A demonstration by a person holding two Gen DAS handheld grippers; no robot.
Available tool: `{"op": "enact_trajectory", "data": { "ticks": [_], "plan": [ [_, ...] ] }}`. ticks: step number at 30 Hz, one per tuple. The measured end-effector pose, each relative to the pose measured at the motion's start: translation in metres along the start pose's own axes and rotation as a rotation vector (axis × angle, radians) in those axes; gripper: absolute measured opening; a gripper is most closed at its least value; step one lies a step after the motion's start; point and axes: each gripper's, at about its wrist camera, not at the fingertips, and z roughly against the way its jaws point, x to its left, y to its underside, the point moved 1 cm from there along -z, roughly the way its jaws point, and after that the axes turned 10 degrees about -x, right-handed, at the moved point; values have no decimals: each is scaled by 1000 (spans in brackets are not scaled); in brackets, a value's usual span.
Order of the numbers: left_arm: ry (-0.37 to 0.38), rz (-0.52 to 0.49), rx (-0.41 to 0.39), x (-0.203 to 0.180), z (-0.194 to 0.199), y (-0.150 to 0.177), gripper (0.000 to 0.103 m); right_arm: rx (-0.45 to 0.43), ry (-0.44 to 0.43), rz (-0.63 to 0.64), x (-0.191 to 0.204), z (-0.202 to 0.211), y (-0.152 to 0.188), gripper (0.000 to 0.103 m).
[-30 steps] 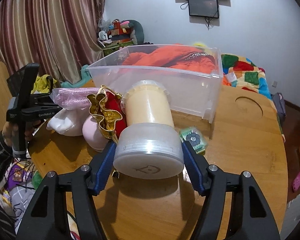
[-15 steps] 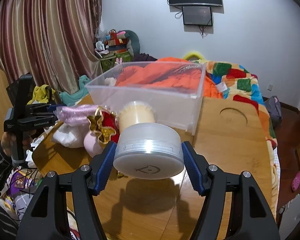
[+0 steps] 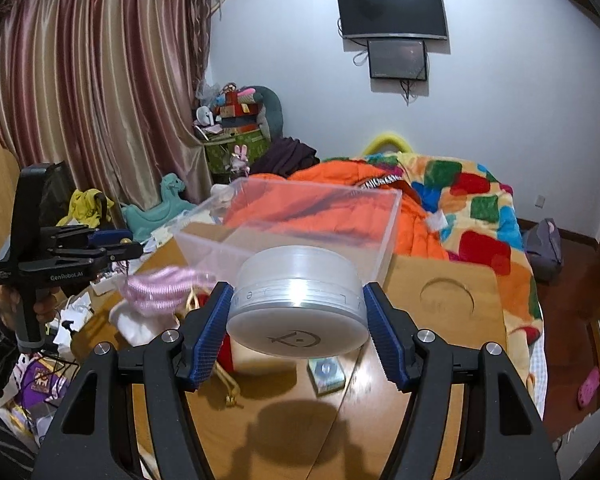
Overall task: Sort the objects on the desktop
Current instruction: 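Grasp the white-lidded jar with the right tool and lift while left tool moves to pink rope bag, then grasp the bagged pink rope with the left tool while right tool carries jar toward clear box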
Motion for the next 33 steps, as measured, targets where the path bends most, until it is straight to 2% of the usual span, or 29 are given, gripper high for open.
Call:
{"op": "enact_trajectory", "data": {
  "ticks": [9,16,22,26,33],
  "plan": [
    [30,-23,-47,-10,-5,-35,41,-12,-34,8,-11,-23,-25,63],
    [35,-42,-43,-15,-26,-50,41,-4,-56,-13,-22,-44,-37,63],
    [34,32,-20,15,-25,-48,41,20,-67,0,-26,-59,-39,63],
    [16,45,9,30,-23,-40,41,43,-75,-18,-28,-73,-37,63],
    [75,49,81,18,-26,-17,62,77,-76,-20,-31,-95,-37,63]
  ]
}}
